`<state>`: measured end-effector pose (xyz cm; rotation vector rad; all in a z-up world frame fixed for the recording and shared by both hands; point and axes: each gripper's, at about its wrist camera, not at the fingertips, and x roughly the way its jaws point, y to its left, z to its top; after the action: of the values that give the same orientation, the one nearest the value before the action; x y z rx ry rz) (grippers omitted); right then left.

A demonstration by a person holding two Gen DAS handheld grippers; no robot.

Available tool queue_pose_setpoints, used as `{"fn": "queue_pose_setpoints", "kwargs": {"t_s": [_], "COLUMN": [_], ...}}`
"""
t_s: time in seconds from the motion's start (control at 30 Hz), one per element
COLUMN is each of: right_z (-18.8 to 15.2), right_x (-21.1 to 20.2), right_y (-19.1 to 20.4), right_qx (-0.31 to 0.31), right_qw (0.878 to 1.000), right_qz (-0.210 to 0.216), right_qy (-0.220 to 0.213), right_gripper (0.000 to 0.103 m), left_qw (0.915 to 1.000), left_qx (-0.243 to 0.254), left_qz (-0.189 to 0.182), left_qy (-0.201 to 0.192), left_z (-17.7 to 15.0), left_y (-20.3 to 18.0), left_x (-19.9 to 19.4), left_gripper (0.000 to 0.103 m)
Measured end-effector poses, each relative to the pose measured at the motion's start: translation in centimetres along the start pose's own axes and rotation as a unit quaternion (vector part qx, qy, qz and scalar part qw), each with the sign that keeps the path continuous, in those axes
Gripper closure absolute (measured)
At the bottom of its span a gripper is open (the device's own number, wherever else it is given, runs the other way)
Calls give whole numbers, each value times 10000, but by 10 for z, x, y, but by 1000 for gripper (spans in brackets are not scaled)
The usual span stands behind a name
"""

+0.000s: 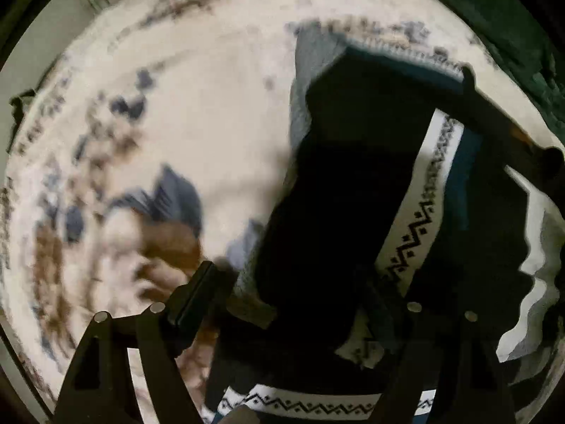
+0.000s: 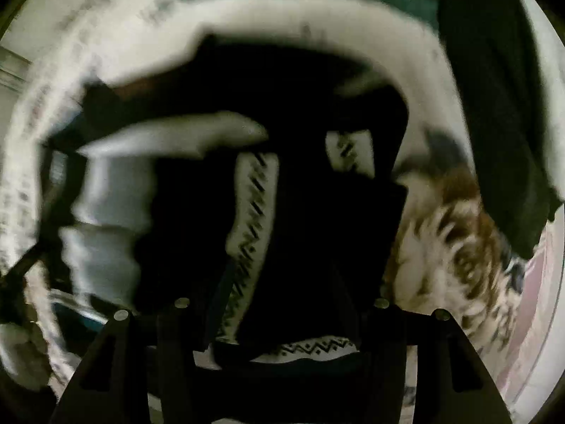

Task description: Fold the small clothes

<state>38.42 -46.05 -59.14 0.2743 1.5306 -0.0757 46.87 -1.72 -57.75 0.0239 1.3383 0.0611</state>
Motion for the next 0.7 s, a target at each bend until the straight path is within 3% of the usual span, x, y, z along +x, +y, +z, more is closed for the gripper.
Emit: {"fn": "queue_pose_setpoints", "kwargs": {"t_s": [0.13,0.23,0.27,0.3,0.4,0.53,0.7], "right_z": [-11,-38,-46,-60,-91,-114,-123], "right_x": [-42,-77,-85,-90,-113,-134,-140], "right_y": [-10,-33,-42,-53,-91,-143,-195], "right_qx": [184,269,289,337,494,510,207], "right_qw": [9991,9978,9975,9971,9955,9952,9969], "right_qz": [362,596,637,683,778,736,470], "right_qy": [-93,-65,-29,19,197,382,599], "right_gripper": [46,45,42,40,34,33,33], "left_qw": [9993,9974,9966,9962,9949,9961,9952], "left_qx": [134,196,240,268,358,388,279], "left_qz": [-129,-240,-240,-230,-343,-361,-895], "left_qy": [-331,-656,-746,-790,-883,-710,289], "left_z": [-7,-28,-36,-40,-60,-87,-161], "left_y": [3,-2,-7,-8,-31,-75,-157], "left_x": [-31,-75,-88,-95,-121,-147,-160], "left_gripper": [25,25,21,9,3,3,3]}}
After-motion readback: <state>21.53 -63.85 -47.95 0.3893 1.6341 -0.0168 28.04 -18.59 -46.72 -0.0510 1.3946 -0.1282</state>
